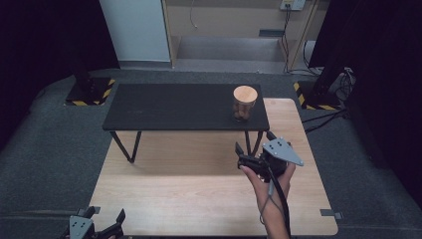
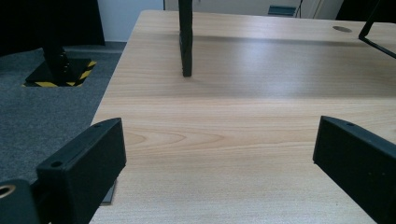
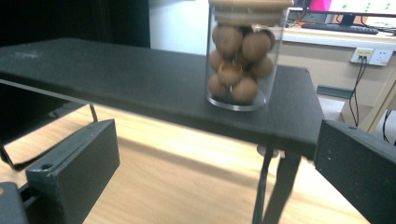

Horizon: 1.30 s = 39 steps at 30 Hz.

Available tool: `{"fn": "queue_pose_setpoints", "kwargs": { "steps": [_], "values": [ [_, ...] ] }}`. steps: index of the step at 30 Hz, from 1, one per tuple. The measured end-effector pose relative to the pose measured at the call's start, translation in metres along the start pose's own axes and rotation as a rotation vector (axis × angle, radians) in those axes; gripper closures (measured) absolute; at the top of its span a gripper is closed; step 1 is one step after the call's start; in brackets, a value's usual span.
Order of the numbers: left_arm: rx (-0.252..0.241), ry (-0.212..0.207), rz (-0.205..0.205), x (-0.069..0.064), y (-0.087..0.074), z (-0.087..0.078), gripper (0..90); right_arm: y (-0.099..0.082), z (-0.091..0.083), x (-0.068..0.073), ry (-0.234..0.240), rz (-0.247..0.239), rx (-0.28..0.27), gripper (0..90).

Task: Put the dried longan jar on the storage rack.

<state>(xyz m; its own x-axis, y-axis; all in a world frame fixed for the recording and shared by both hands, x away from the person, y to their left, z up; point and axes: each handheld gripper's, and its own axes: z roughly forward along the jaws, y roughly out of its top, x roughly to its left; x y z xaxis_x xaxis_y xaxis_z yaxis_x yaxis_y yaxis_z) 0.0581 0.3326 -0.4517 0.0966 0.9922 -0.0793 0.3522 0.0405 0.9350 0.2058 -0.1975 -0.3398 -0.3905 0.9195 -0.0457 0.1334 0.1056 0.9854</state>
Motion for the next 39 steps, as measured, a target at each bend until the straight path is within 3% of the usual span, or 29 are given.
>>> {"fn": "queue_pose_setpoints", "kwargs": {
  "steps": [4,13,31,39],
  "values": [
    [0.003,0.0,0.002,0.0,0.0,0.0,1.2,-0.018,-0.01,0.004,-0.006,-0.007,0.016,0.7],
    [0.004,-0.004,0.007,-0.002,0.0,0.001,1.2,-0.062,-0.032,0.004,-0.009,0.026,0.025,0.6],
    [0.002,-0.008,0.016,-0.003,0.003,0.005,1.2,-0.114,-0.055,0.005,-0.04,0.068,0.025,0.7],
    [0.005,-0.011,0.019,-0.004,0.004,0.007,1.2,-0.126,-0.061,0.008,-0.058,0.072,0.031,0.8]
  ]
}}
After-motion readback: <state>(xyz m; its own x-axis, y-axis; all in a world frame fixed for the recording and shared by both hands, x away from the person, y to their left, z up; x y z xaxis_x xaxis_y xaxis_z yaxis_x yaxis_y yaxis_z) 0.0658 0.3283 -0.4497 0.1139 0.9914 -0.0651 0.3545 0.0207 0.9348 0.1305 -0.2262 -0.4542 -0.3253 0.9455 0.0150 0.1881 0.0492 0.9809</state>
